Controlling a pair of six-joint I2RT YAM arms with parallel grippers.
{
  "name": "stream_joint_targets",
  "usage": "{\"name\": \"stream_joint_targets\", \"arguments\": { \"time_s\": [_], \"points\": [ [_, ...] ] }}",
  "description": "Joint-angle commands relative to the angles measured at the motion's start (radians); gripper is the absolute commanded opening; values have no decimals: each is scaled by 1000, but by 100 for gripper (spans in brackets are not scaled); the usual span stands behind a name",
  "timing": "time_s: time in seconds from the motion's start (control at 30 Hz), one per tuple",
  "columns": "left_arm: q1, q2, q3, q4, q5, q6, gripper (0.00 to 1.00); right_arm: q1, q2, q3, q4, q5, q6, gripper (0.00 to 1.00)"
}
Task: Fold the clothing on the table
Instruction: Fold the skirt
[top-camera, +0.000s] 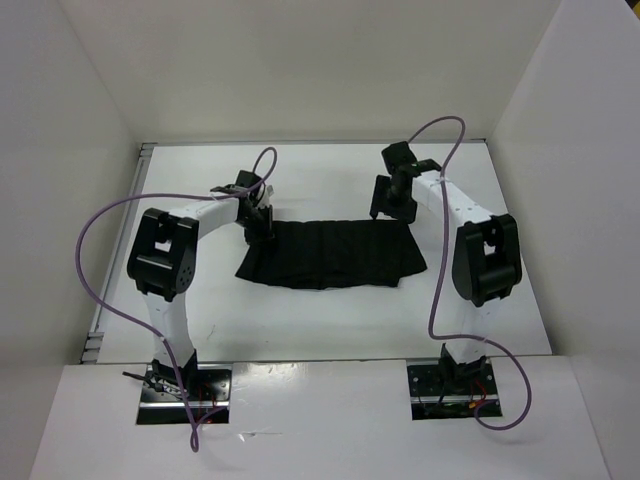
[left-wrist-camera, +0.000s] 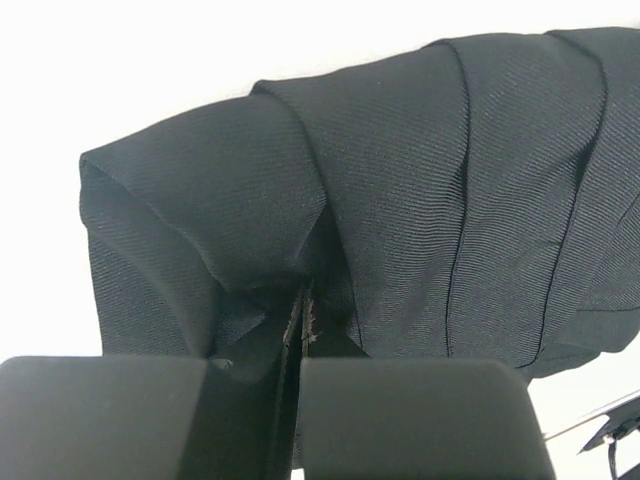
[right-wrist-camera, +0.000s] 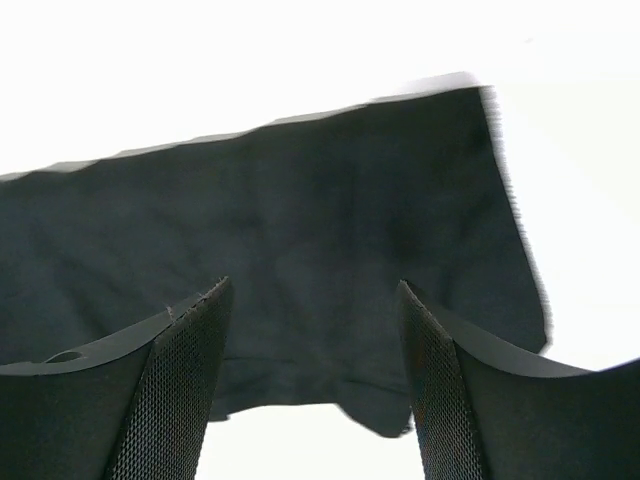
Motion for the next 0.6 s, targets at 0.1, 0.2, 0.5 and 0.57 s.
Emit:
{"name": "stream_joint_targets", "arguments": {
  "time_s": [0.1,0.2,0.5,0.57],
  "points": [
    [-1,36,77,-32,-49,16,0,-35,-21,-69,-48,219,-87,72],
    [10,45,122,-41,-58,25,0,-69,-1,-89,-48,240,-101,72],
    [52,86,231,-82,-87,45,1,-150,46,-142,47,72,-151,72],
    [62,86,240,-82,-87,45,1,-181,56,-165,63,31,-161,72]
  ]
}}
